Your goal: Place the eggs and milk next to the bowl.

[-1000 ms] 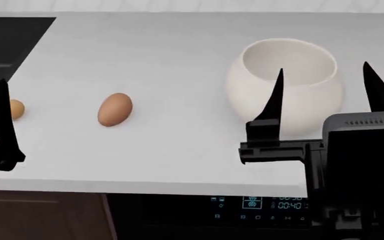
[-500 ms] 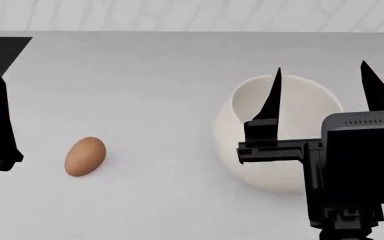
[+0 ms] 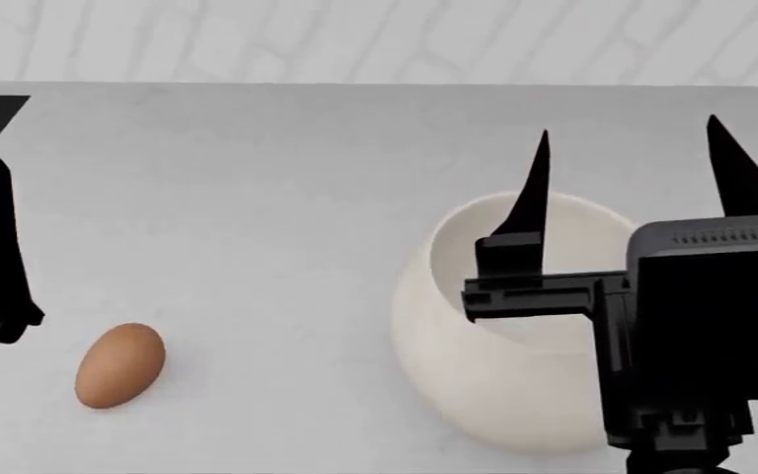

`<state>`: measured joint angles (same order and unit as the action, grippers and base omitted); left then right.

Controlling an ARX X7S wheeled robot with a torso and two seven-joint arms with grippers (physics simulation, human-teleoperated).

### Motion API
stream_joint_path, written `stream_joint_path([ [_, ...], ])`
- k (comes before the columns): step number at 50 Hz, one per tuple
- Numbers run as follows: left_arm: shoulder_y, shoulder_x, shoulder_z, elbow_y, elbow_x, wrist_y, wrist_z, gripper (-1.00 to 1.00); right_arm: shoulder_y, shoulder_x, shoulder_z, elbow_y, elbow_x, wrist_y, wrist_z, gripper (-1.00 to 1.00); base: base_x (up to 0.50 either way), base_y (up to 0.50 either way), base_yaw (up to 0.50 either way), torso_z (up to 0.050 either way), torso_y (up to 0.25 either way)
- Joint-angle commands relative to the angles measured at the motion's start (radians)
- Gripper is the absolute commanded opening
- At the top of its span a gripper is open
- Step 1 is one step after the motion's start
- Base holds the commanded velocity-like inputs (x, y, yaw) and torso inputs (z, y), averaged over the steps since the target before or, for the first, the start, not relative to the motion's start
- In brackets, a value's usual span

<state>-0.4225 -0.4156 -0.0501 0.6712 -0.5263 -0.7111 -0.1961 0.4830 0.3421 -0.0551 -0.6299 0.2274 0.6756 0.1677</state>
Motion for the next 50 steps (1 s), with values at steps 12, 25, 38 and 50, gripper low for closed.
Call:
stream_joint_path([
  [12,-0.139,-0.133,-0.068,0.033,-0.355,-0.470,0.012,1.00,-0.021,0.002,0.005,0.001,0.013,-0.022,0.002,1.00,0.00,0.00,0.00,0.000,0.000],
  [25,-0.366,-0.164,-0.172,-0.090,-0.767,-0.851,-0.129,1.00,-0.022,0.004,0.001,-0.002,0.017,-0.016,0.007,1.00,0.00,0.00,0.00,0.000,0.000],
  [38,-0.386,-0.301,-0.056,-0.194,-1.040,-0.829,-0.242,1.00,-0.011,0.005,-0.015,-0.003,0.017,-0.008,0.012,1.00,0.00,0.00,0.00,0.000,0.000],
  [50,-0.415,-0.353,0.042,-0.215,-1.084,-0.800,-0.272,1.00,-0.047,0.006,0.014,-0.028,0.034,-0.021,0.019,1.00,0.00,0.00,0.00,0.000,0.000],
])
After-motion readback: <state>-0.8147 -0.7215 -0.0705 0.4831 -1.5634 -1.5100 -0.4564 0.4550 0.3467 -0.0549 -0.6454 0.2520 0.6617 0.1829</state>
